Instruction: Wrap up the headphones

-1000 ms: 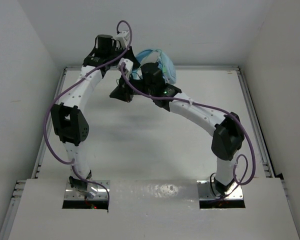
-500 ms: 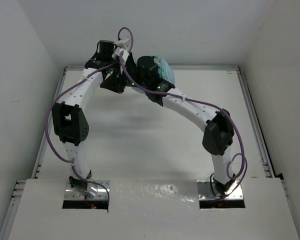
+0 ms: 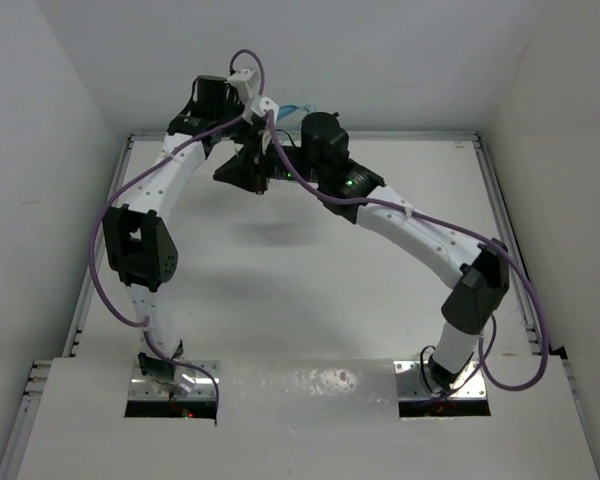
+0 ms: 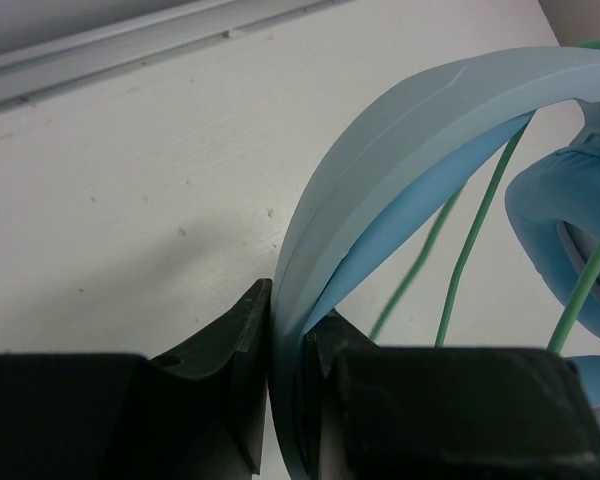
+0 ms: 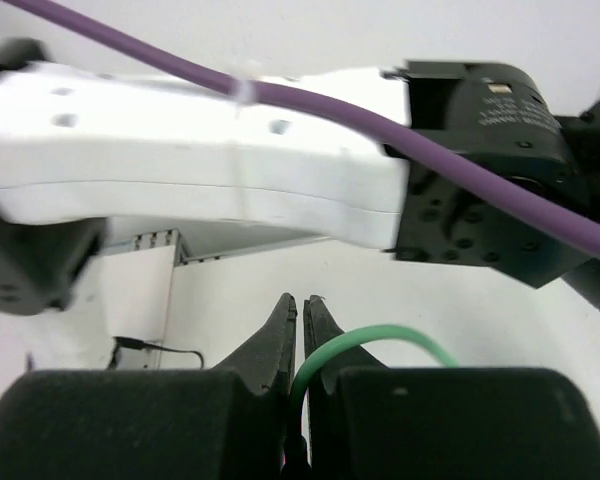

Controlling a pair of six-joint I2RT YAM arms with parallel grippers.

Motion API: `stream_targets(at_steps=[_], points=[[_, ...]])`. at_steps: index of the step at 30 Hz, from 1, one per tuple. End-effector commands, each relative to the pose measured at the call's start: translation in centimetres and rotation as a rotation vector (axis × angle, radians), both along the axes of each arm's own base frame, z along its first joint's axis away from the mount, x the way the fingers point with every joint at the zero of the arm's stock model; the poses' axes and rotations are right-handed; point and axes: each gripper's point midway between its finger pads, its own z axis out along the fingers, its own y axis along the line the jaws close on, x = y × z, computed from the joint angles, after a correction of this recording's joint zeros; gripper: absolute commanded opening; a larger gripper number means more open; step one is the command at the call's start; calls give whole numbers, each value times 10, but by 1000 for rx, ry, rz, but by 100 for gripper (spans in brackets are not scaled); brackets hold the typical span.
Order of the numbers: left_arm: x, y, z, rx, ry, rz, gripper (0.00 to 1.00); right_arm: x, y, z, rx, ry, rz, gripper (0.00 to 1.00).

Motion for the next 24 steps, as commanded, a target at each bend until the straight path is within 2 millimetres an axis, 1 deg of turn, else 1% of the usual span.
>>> stream_targets(at_steps=[1, 3, 6, 10, 11, 13, 14, 15, 16, 17, 18, 19, 20, 21, 22, 23, 24], points=[[20, 4, 65, -24, -192, 58, 0, -34, -13, 38, 49, -109, 48, 0], [23, 7, 66, -8, -206, 71, 0, -39, -15, 39, 53, -101, 53, 0], [24, 12, 67, 29, -228, 78, 0, -42, -19, 44, 60, -106, 50, 0], [23, 15, 58, 73, -226, 79, 0, -41, -21, 62, 87, -139, 36, 0], [21, 16, 54, 103, -231, 61, 0, -38, -22, 70, 100, -153, 17, 0], [17, 13, 46, 159, -241, 23, 0, -31, -24, 73, 81, -172, -17, 0], [13, 10, 40, 202, -246, -11, 0, -20, -29, 86, 83, -215, -66, 0], [12, 10, 37, 225, -250, -25, 0, -12, -34, 81, 42, -205, -96, 0], [10, 13, 28, 252, -236, -34, 0, -4, -41, 93, 37, -225, -137, 0], [10, 16, 25, 285, -247, -45, 0, 17, -55, 93, 6, -245, -218, 0], [10, 18, 22, 307, -247, -45, 0, 29, -65, 80, -58, -217, -257, 0], [9, 23, 17, 336, -238, -38, 0, 51, -88, 84, -78, -217, -331, 0], [8, 25, 18, 361, -249, -48, 0, 65, -102, 78, -124, -229, -377, 0], [8, 26, 17, 373, -251, -55, 0, 78, -121, 63, -198, -200, -447, 0], [5, 27, 19, 381, -250, -66, 0, 94, -143, 57, -246, -201, -523, 0], [4, 27, 20, 391, -259, -82, 0, 103, -159, 48, -317, -242, -572, 0], [3, 25, 21, 392, -262, -97, 0, 114, -180, 38, -383, -237, -660, 0]])
